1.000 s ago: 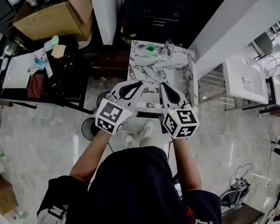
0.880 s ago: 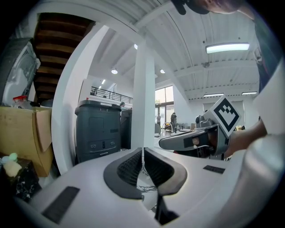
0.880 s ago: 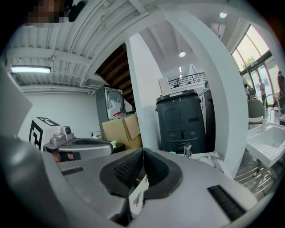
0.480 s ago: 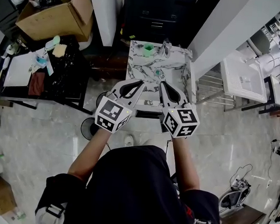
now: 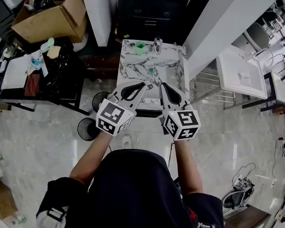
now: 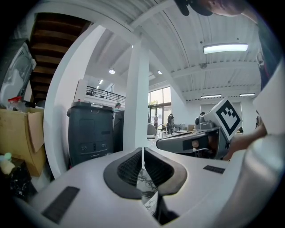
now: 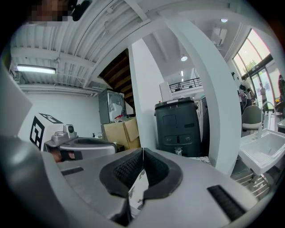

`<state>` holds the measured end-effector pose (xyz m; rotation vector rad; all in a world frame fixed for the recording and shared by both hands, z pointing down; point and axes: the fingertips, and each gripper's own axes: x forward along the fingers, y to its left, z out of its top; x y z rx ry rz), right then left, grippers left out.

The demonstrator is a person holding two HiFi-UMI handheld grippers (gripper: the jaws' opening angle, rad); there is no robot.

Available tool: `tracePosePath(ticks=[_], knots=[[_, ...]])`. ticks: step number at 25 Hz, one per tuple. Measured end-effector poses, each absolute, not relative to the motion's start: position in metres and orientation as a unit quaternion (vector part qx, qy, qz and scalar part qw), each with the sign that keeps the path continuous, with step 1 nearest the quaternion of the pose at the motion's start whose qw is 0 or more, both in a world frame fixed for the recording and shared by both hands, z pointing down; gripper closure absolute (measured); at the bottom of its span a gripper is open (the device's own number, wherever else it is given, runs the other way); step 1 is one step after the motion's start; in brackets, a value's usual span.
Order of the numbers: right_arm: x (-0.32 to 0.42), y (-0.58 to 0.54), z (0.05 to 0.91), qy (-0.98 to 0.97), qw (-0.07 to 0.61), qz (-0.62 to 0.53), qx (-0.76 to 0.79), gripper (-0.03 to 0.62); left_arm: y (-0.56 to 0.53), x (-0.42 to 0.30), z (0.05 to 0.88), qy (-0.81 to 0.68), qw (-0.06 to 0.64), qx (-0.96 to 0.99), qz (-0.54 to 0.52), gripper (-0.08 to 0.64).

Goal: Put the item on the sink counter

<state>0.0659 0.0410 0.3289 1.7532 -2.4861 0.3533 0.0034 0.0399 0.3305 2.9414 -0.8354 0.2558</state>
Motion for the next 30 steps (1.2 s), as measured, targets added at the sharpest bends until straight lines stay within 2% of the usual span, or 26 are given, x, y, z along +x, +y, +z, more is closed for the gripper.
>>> tracePosePath(ticks=[30], knots=[[0.063, 0.093, 0.329, -0.829, 0.04, 0.113, 0.547, 0.558, 0.096, 0.001, 0.334, -0.295, 0.056, 0.95, 0.082, 0.533]])
